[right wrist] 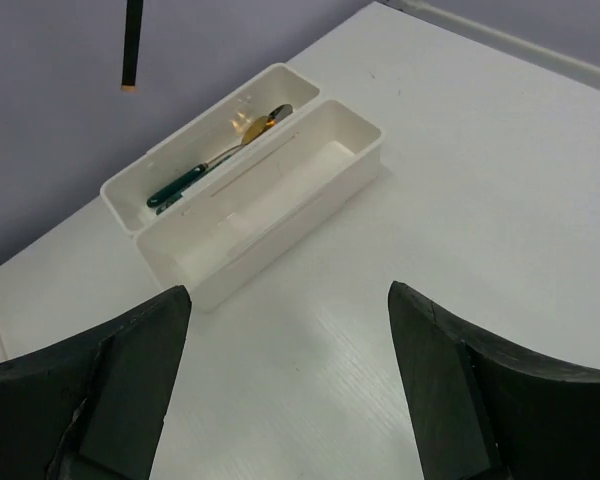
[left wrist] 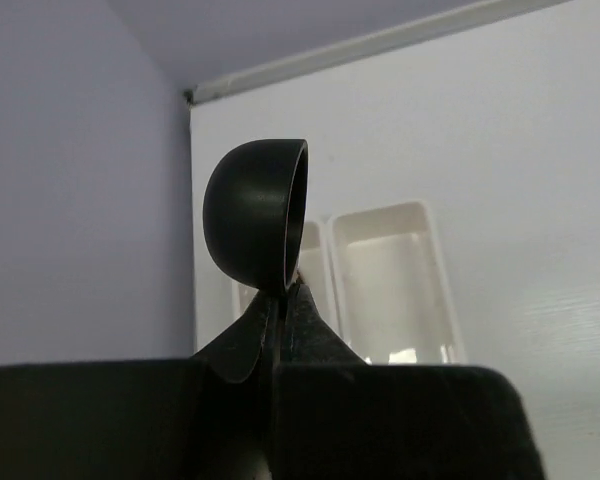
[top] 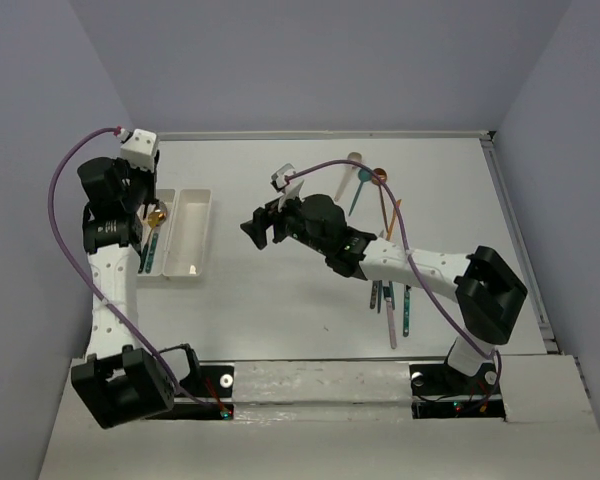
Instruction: Sort the eating utensils into containers
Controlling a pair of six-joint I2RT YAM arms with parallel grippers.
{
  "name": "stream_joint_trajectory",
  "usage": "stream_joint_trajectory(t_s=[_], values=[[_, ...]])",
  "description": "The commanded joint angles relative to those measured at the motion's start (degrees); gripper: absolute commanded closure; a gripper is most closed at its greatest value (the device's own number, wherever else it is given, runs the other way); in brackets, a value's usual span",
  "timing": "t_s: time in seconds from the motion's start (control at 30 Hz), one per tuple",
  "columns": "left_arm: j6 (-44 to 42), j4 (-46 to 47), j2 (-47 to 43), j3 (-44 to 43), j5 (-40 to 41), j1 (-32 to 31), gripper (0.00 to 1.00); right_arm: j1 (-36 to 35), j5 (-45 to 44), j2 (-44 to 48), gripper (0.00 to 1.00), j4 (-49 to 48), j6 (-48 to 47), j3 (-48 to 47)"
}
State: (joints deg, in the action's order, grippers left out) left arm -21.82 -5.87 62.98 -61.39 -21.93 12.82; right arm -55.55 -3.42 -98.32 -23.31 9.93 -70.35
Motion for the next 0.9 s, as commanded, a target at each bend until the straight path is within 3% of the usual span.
stream_joint_trajectory(t_s=[0.0,0.23,0.57,0.87], values=[[-10.2,-6.5,8.3,-0.1,7.0,5.6,1.00,1.0,-4.5,5.0,0.14,1.2,-0.1,2.8],[-10.6,-4.6,16.6,1.4,2.5,11.4,1.00,1.5,-5.3,4.9,0.14,4.1,0.2,3.7],[-10.4,-8.9,25.4,-1.2,-8.8,12.1,1.00,1.5,-6.9,3.9,0.15,5.1,1.8,4.3],[-7.9,-8.5,33.9,-4.3,-8.0,12.1,1.00,2.6,-8.5,4.5,0.15,6.9,2.5,5.0]])
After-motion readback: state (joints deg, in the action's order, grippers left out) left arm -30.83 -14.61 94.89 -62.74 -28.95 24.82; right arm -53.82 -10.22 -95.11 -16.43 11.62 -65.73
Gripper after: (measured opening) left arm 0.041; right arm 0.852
